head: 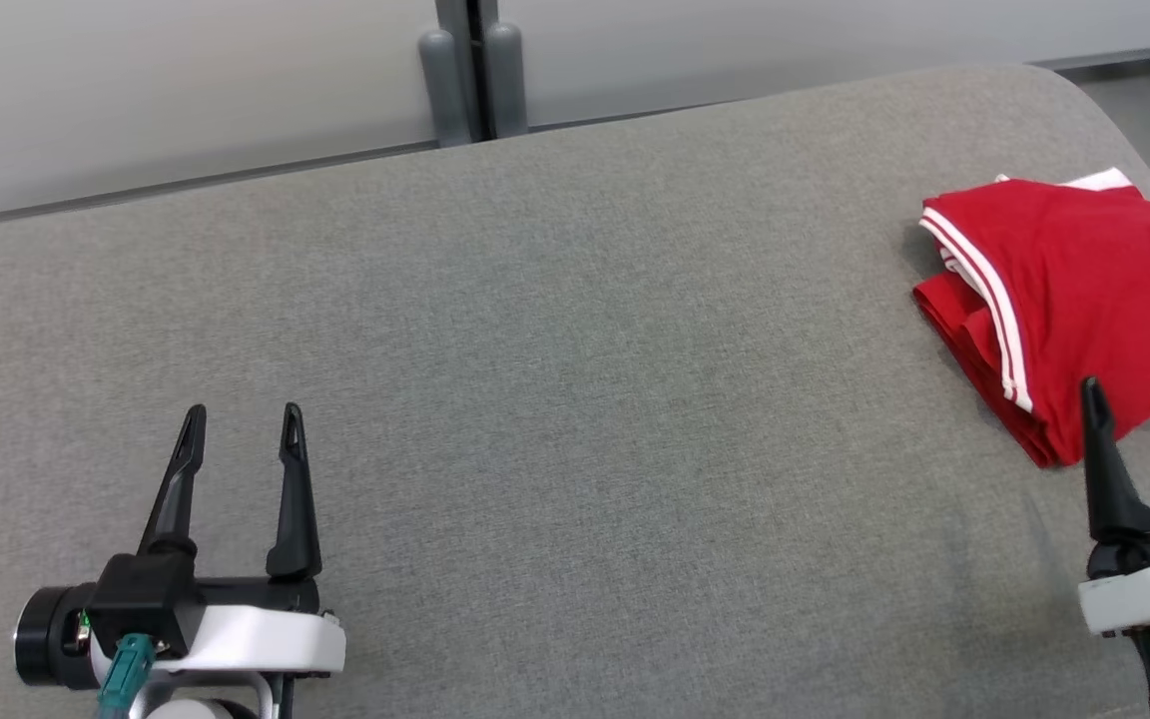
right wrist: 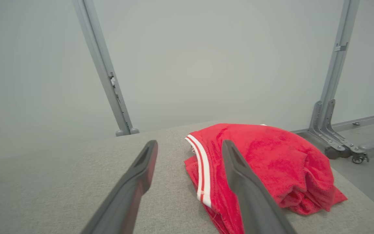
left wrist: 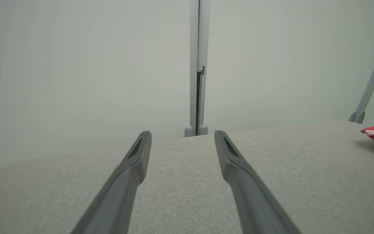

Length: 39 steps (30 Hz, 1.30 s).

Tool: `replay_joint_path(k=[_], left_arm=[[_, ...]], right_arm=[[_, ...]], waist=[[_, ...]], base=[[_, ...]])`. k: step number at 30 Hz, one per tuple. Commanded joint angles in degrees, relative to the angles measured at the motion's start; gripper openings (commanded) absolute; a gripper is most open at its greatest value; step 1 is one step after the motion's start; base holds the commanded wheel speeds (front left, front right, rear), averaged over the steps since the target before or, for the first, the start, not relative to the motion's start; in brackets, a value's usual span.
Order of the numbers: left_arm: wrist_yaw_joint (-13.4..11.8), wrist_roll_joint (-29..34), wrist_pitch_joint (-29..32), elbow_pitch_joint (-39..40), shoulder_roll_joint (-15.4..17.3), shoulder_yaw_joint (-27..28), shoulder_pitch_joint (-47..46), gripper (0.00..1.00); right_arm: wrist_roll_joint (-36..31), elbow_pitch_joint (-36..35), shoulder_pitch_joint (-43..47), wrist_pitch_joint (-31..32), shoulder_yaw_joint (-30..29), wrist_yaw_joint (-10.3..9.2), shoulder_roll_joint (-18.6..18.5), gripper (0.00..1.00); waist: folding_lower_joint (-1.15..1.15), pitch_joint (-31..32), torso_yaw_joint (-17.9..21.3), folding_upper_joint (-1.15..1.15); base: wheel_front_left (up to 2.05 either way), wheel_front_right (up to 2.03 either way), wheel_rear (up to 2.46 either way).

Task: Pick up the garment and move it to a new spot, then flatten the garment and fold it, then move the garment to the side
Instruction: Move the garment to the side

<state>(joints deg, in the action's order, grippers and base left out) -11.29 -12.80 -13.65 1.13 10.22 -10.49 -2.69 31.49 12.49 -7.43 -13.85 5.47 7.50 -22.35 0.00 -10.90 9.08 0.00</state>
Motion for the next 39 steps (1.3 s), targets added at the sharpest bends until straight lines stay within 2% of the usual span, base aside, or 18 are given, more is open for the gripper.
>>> replay_joint_path(k=[1,9,20,39], left_arm=[[-0.4,-0.5,-0.4,-0.3,0.2,0.5,1.1,1.00],[0.0,-2.3,-0.8,-2.4,1.0,1.6,6.3,1.00],[0.5,-3.0,-0.3,-3.6,2.6,1.5,10.8,1.00],[0.0,-4.3,0.2,-4.4,3.6,1.9,12.3,1.00]], right_arm=[[-1.0,-1.1,1.1,1.1,0.0,-0.02,0.7,1.00],[-5.1,-6.7,5.2,6.2,0.2,-0.01,4.6,1.00],[-10.4,-13.1,12.1,11.6,-3.7,-0.01,8.8,1.00],[-13.6,-18.6,17.7,16.0,-5.9,-0.01,9.8,1.00]], waist=[[0.00,2.3,-2.4,0.00],[0.00,7.3,-5.9,0.00],[0.00,11.9,-7.8,0.00],[0.00,13.7,-8.7,0.00]], base=[[0.00,0.00,0.00],[0.00,0.00,0.00],[0.00,0.00,0.00],[0.00,0.00,0.00]])
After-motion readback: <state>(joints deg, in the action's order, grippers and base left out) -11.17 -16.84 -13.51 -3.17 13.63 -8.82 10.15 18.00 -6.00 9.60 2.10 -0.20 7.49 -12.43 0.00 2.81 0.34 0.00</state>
